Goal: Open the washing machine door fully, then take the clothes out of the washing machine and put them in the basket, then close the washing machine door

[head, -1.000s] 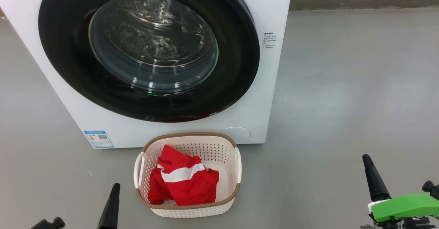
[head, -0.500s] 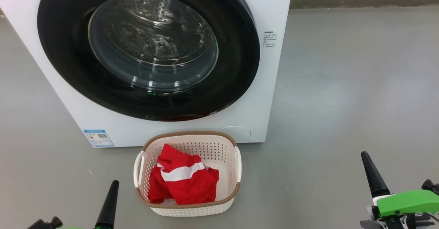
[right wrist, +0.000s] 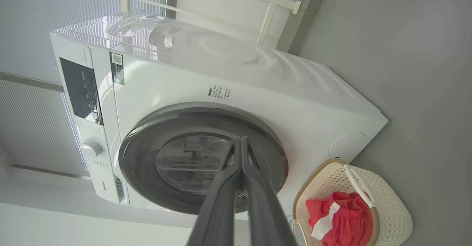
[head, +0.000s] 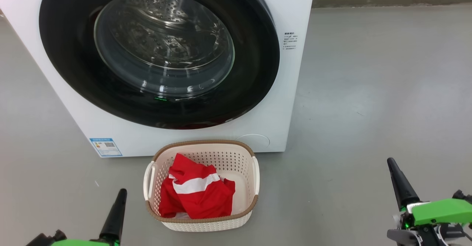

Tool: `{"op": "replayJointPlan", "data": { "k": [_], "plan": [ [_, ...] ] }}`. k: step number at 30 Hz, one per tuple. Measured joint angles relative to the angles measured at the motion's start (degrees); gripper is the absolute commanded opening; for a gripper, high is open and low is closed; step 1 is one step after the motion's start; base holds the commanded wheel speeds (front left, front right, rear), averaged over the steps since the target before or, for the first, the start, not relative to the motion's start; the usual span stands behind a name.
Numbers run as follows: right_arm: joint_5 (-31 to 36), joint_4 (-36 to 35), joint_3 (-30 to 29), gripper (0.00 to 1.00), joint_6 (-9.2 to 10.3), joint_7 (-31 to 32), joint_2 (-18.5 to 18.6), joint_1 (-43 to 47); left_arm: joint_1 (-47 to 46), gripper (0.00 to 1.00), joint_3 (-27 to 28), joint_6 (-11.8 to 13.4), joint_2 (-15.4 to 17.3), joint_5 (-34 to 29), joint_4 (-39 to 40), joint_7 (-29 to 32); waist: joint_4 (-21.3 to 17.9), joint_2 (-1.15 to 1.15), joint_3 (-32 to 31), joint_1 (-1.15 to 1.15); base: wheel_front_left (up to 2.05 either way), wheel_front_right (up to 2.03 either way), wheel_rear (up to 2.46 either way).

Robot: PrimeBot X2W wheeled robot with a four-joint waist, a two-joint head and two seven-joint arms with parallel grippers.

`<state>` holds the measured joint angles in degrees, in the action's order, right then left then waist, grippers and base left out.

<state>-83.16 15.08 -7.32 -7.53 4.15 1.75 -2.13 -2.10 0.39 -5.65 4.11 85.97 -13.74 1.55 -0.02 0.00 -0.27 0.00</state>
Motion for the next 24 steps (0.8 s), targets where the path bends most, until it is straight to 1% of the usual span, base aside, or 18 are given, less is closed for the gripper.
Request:
{"op": "replayJointPlan", "data": {
  "k": [13,16,24],
  "plan": [
    [-7.72,0.76,-0.37,0.00,0.01,2.01,0.15,-1.83,-1.87,0.00,0.78,-0.93,0.14,8.49,-1.21,1.97,0.01,0.00,0.26,0.00,0.00,0.00,0.00],
    [-8.76,0.82,-0.48,0.00,0.02,2.01,0.16,-1.83,-1.86,0.00,0.85,-0.93,0.14,8.68,-1.31,1.98,0.01,0.00,0.26,0.00,0.00,0.00,0.00],
    [-8.78,0.83,-0.53,0.00,0.07,2.01,0.16,-1.83,-1.86,0.00,0.94,-0.93,0.14,8.68,-1.31,1.98,0.01,0.00,0.26,0.00,0.00,0.00,0.00]
  ]
}}
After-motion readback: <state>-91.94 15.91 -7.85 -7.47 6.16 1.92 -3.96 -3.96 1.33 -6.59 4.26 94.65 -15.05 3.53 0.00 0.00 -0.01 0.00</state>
